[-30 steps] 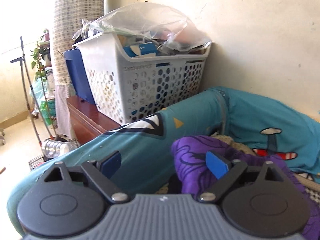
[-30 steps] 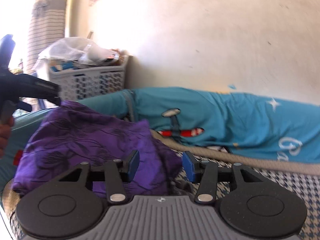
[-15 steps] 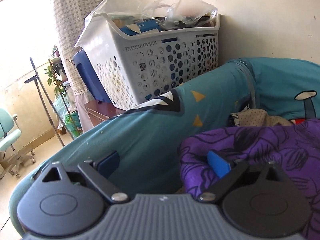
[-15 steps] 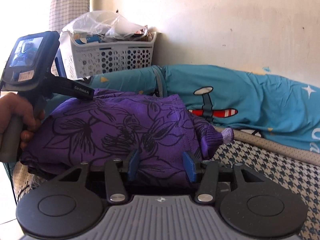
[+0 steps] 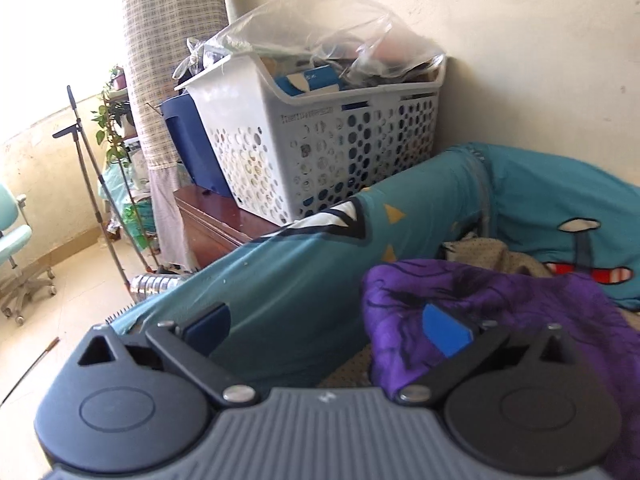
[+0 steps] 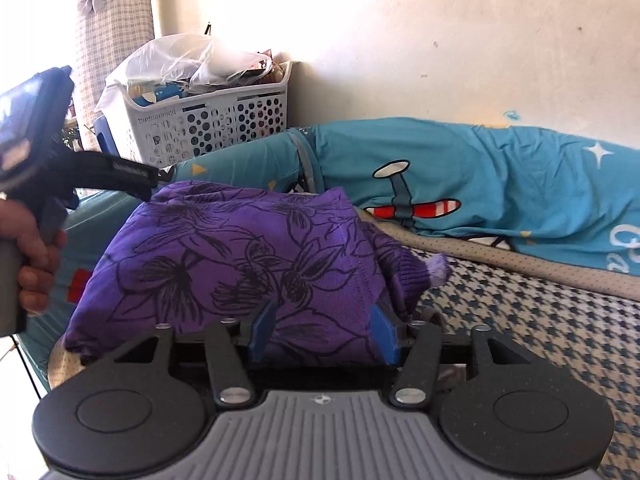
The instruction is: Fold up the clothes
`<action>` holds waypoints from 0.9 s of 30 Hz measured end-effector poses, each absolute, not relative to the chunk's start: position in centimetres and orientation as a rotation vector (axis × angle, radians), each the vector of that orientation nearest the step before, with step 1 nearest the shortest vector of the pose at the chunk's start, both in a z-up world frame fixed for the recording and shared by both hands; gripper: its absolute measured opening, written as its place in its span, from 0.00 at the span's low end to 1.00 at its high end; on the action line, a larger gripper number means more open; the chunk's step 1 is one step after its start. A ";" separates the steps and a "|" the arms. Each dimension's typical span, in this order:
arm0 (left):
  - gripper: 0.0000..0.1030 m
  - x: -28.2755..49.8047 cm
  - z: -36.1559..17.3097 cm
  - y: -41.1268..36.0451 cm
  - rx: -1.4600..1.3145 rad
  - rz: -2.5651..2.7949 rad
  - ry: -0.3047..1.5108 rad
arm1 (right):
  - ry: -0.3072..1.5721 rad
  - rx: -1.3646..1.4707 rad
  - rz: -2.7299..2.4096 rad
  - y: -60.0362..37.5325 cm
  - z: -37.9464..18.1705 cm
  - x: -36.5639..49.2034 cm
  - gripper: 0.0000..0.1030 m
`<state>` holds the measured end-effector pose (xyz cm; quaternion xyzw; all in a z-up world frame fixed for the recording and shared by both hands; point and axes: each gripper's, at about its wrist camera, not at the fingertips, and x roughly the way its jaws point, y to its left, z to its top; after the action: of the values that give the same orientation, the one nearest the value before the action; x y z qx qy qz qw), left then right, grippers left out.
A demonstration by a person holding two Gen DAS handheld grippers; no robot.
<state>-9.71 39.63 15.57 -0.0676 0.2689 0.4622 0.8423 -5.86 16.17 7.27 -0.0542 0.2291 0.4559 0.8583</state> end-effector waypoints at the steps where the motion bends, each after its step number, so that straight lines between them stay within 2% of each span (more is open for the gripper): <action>1: 1.00 -10.1 15.7 38.8 -0.150 0.959 0.575 | 0.486 -0.117 0.954 15.8 7.4 -6.1 0.53; 18: 1.00 -16.6 14.4 27.7 -0.299 0.851 0.711 | 0.622 -0.154 0.935 10.4 7.6 -10.0 0.64; 27: 1.00 -19.2 14.4 24.1 -0.331 0.849 0.705 | 0.666 -0.166 0.926 8.4 7.8 -10.9 0.76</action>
<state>-19.16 24.06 14.45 -0.1567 0.3333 0.4013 0.8387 -10.90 8.37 7.79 -0.0785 0.3150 0.4379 0.8384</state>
